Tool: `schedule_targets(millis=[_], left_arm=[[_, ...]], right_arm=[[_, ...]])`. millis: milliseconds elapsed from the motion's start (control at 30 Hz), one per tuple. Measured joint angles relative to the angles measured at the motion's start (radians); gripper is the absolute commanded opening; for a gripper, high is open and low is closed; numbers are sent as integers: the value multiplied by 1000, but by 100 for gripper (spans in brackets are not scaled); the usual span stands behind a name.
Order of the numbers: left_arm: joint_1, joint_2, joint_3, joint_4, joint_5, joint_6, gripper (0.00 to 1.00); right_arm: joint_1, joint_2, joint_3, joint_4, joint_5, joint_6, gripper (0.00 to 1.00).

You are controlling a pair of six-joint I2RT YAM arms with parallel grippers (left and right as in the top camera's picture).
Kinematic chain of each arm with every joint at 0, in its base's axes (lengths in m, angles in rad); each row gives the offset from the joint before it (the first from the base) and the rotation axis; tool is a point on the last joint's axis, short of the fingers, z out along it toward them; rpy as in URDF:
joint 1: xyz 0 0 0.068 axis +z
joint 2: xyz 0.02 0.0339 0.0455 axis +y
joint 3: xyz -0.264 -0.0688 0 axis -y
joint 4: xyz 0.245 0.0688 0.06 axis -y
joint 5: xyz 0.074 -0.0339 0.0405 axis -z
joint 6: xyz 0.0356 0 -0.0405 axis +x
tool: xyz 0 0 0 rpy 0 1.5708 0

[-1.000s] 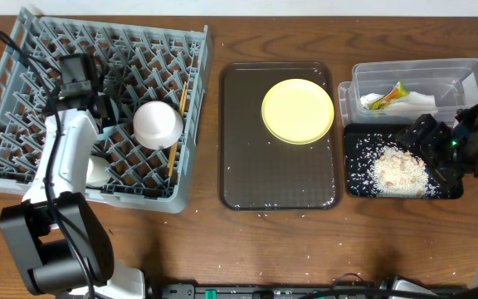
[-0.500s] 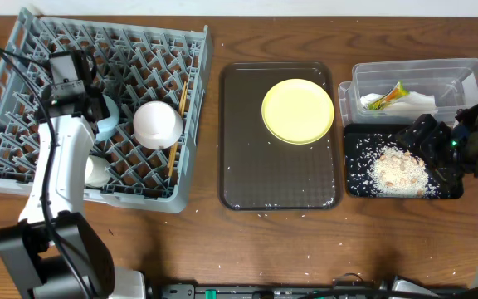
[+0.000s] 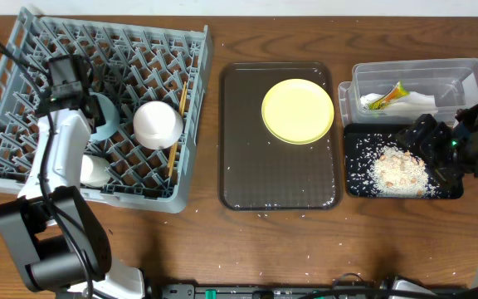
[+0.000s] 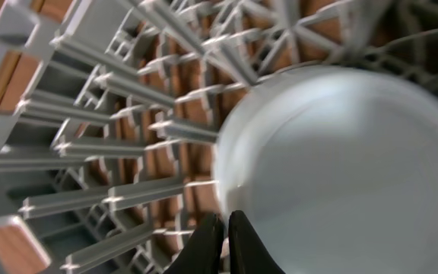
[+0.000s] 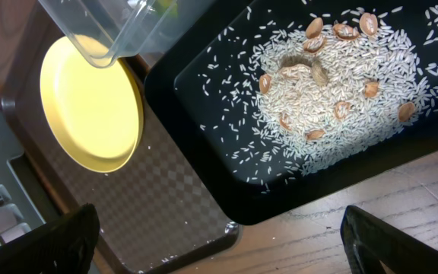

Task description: Sort waste into correct bins and load items into the dishwasher

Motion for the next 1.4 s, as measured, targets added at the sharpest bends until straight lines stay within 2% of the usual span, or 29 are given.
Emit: schedule_targets(millis=[233, 567, 667, 700, 767, 800, 867, 1033, 1067, 1167, 1233, 1400], left_arm=[[20, 0, 0, -51, -6, -2, 8], [20, -5, 0, -76, 148, -11, 8], [17, -46, 0, -77, 185, -30, 17], [14, -71, 0, -79, 201, -39, 23], [7, -128, 0, -91, 230, -51, 27], [0, -162, 0, -107, 248, -53, 26], [-23, -219, 0, -149, 274, -58, 10], [-139, -263, 1, -344, 346, -125, 8], [-165, -257, 0, -366, 372, -131, 10], [-254, -235, 0, -355, 427, -135, 36], [-319, -218, 0, -331, 453, -118, 49], [-425, -172, 0, -283, 459, -77, 50]], right_arm=[[0, 0, 0, 0, 0, 0, 99], [0, 0, 0, 0, 0, 0, 99], [0, 0, 0, 0, 0, 0, 99], [0, 0, 0, 1, 0, 0, 99], [0, 0, 0, 0, 0, 0, 99], [0, 0, 0, 1, 0, 0, 99], [0, 0, 0, 0, 0, 0, 99], [0, 0, 0, 2, 0, 0, 99], [0, 0, 0, 0, 0, 0, 99], [0, 0, 0, 0, 0, 0, 99], [0, 0, 0, 0, 0, 0, 99], [0, 0, 0, 0, 0, 0, 99]])
